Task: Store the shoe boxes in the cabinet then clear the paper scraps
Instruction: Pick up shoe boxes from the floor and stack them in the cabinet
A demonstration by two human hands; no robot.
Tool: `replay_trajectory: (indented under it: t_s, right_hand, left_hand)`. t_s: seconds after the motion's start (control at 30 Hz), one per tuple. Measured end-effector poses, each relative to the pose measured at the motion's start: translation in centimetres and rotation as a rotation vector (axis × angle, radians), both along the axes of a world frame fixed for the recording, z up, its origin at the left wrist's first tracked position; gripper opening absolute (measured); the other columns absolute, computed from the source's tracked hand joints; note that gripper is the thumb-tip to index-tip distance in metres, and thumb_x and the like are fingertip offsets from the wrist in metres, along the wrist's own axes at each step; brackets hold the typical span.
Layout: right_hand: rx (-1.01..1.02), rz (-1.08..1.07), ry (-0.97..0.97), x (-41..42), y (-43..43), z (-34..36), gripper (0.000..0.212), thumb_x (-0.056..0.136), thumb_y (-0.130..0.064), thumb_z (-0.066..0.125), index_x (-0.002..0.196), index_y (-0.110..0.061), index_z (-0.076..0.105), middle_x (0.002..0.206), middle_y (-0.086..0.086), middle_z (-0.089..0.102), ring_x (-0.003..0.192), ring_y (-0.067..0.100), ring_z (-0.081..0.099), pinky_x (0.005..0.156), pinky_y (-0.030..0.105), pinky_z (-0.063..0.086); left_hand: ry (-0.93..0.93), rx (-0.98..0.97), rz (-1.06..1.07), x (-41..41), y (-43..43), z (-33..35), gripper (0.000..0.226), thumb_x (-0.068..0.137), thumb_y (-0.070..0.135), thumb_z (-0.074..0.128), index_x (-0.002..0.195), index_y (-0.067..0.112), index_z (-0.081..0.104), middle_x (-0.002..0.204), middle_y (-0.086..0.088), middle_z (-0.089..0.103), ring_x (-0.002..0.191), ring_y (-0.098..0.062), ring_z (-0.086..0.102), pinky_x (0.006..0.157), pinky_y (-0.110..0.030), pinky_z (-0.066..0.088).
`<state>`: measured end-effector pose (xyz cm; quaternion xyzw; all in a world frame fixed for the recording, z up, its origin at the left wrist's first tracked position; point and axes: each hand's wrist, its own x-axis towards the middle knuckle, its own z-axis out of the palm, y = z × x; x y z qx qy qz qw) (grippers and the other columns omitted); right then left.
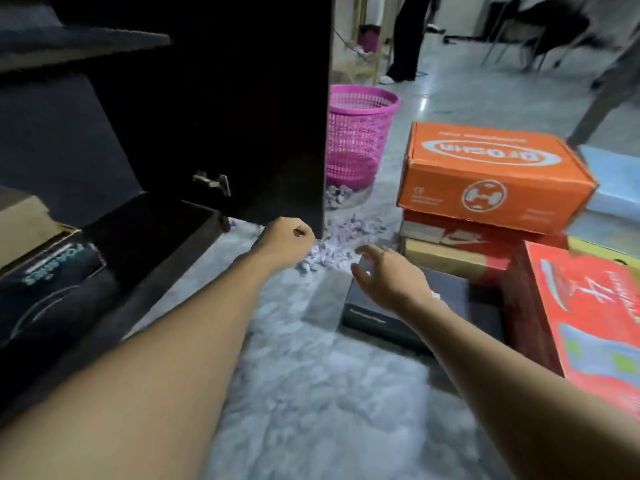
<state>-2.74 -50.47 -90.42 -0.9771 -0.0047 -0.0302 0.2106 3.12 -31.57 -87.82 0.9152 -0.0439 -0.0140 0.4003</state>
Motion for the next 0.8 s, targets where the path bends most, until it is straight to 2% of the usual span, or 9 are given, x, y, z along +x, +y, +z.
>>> replay_trajectory:
  t_s: [0.1, 0.2, 0.27, 0.4, 0.5, 0.57, 0.67, 0.8]
  right_hand:
    - [0.045, -0.144, 0.074, -1.2, -4.3, -2.6, 0.041, 0.095, -0.043, 0.050, 0.132, -0.027, 0.053, 0.135, 0.002, 0.058, 0.122, 0.026, 0.055, 0.093, 0.041, 0.050]
    - [0.083, -0.312, 0.163, -2.4, -7.6, -5.4, 0.048, 0.094, -0.045, 0.047, 0.137, -0.024, 0.048, 0.137, 0.005, 0.053, 0.126, 0.027, 0.049, 0.098, 0.041, 0.046]
    - [0.110, -0.411, 0.230, -3.3, -9.3, -7.6, 0.055, 0.094, -0.047, 0.047, 0.143, -0.023, 0.042, 0.141, 0.008, 0.048, 0.130, 0.029, 0.044, 0.101, 0.042, 0.042]
    - [0.136, -0.568, 0.280, -4.0, -11.3, -10.0, 0.060, 0.093, -0.050, 0.048, 0.144, -0.020, 0.038, 0.145, 0.013, 0.039, 0.137, 0.031, 0.034, 0.106, 0.046, 0.036]
    - [0.149, -0.642, 0.320, -4.0, -12.8, -10.7, 0.063, 0.090, -0.053, 0.052, 0.141, -0.019, 0.038, 0.146, 0.016, 0.034, 0.139, 0.034, 0.030, 0.107, 0.046, 0.035]
    - [0.153, -0.675, 0.339, -3.9, -13.9, -11.0, 0.064, 0.088, -0.054, 0.055, 0.138, -0.018, 0.038, 0.144, 0.017, 0.035, 0.136, 0.036, 0.033, 0.104, 0.045, 0.036]
    - [0.142, -0.726, 0.361, -3.5, -14.9, -11.4, 0.065, 0.086, -0.054, 0.058, 0.133, -0.014, 0.039, 0.145, 0.023, 0.034, 0.135, 0.041, 0.033, 0.105, 0.047, 0.033]
    - [0.096, -0.759, 0.397, -2.9, -15.0, -12.0, 0.067, 0.078, -0.059, 0.063, 0.125, -0.016, 0.040, 0.140, 0.028, 0.038, 0.130, 0.042, 0.035, 0.106, 0.047, 0.032]
  left_hand:
    - [0.106, -0.073, -0.039, -0.9, -4.7, -3.0, 0.019, 0.092, 0.026, 0.053, 0.105, 0.021, 0.066, 0.094, -0.006, 0.064, 0.077, -0.019, 0.059, 0.068, -0.027, 0.046]
    - [0.193, -0.007, -0.059, -1.9, -7.8, -6.5, 0.043, 0.093, 0.033, 0.055, 0.135, 0.023, 0.052, 0.131, -0.006, 0.055, 0.116, -0.024, 0.054, 0.092, -0.029, 0.045]
    - [0.244, 0.037, -0.074, -2.4, -8.9, -8.7, 0.054, 0.092, 0.035, 0.056, 0.143, 0.024, 0.042, 0.147, -0.004, 0.043, 0.131, -0.023, 0.045, 0.103, -0.032, 0.040]
    - [0.342, 0.079, -0.043, -2.7, -10.2, -12.2, 0.068, 0.088, 0.042, 0.058, 0.148, 0.025, 0.031, 0.150, -0.004, 0.037, 0.133, -0.026, 0.042, 0.102, -0.032, 0.037]
    - [0.370, 0.037, -0.021, -2.8, -11.6, -14.1, 0.067, 0.080, 0.046, 0.058, 0.142, 0.030, 0.036, 0.137, -0.006, 0.044, 0.123, -0.028, 0.049, 0.102, -0.039, 0.043]
    - [0.358, 0.047, 0.002, -2.7, -12.6, -15.2, 0.067, 0.084, 0.046, 0.057, 0.144, 0.032, 0.031, 0.134, -0.006, 0.041, 0.126, -0.029, 0.045, 0.104, -0.042, 0.041]
    - [0.341, 0.058, 0.057, -2.4, -13.8, -16.6, 0.075, 0.090, 0.050, 0.052, 0.153, 0.028, 0.018, 0.145, -0.008, 0.034, 0.136, -0.031, 0.035, 0.109, -0.044, 0.036]
    - [0.365, 0.054, 0.084, -1.9, -14.5, -17.7, 0.075, 0.093, 0.055, 0.046, 0.154, 0.022, 0.018, 0.151, -0.010, 0.025, 0.139, -0.031, 0.032, 0.111, -0.044, 0.033]
